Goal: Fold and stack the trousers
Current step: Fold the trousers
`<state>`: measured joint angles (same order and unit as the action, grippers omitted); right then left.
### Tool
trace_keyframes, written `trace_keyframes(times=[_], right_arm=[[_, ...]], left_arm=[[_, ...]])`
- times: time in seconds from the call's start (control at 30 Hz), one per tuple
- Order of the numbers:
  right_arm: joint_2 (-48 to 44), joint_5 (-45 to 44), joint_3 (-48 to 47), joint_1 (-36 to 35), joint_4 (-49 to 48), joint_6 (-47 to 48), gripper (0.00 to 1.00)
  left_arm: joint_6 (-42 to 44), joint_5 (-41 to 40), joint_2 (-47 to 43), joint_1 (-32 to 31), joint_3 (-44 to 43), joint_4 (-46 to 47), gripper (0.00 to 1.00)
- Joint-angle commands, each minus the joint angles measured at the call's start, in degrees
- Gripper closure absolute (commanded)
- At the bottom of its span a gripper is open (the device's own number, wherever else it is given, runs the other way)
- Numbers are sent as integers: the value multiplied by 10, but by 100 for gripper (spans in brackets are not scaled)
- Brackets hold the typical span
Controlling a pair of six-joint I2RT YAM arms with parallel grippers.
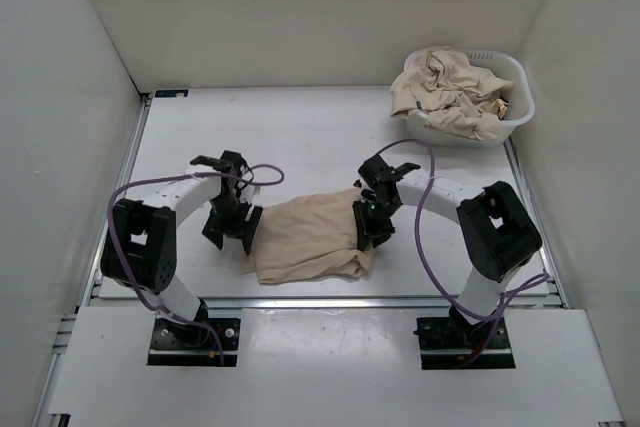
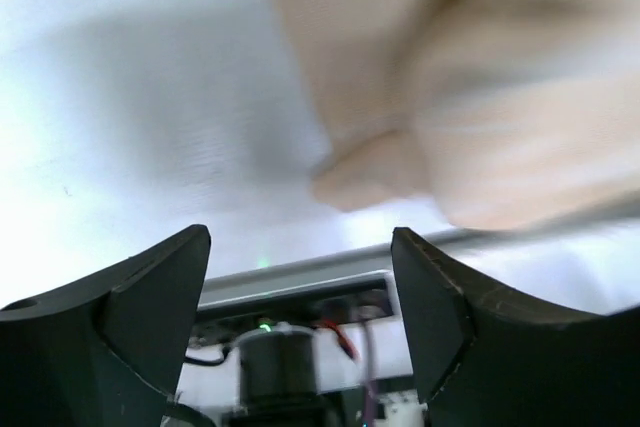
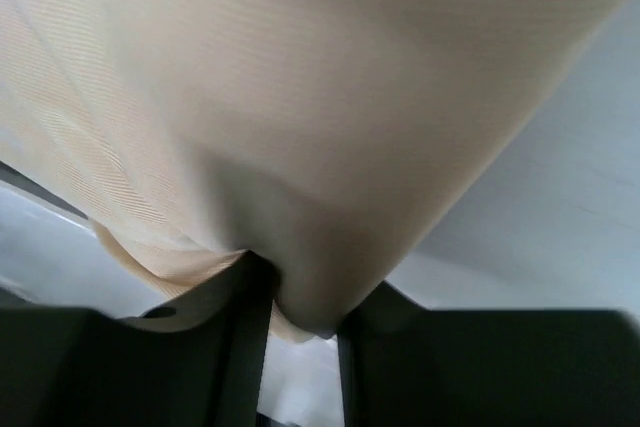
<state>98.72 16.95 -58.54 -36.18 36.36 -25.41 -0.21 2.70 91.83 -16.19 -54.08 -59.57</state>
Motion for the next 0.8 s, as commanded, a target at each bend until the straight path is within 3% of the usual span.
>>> trace_keyframes(times=[0.0, 0.03, 0.13, 0.27, 0.4, 0.6, 0.73, 0.77], right_arm=[[15, -32, -56, 5, 142, 130, 65], [15, -32, -62, 5, 142, 130, 57], [-6, -38, -62, 16, 148, 135, 51], [-46, -38, -18, 44, 122, 93, 50], [-70, -22, 29, 52, 86, 60, 50], [-70, 6, 54, 52, 31, 34, 50], [-70, 19, 59, 52, 6, 29, 50], [-70, 26, 59, 52, -3, 29, 50]], left_arm=[[2, 126, -39, 1, -117, -51, 15], [2, 144, -31, 1, -143, -64, 13], [2, 185, 6, 1, -225, -64, 12], [2, 185, 104, 1, -284, -42, 13], [2, 208, 229, 23, -360, -35, 21], [2, 164, 276, 23, -371, -41, 25], [2, 178, 263, 23, -335, -41, 43], [2, 186, 263, 23, -335, -41, 60]])
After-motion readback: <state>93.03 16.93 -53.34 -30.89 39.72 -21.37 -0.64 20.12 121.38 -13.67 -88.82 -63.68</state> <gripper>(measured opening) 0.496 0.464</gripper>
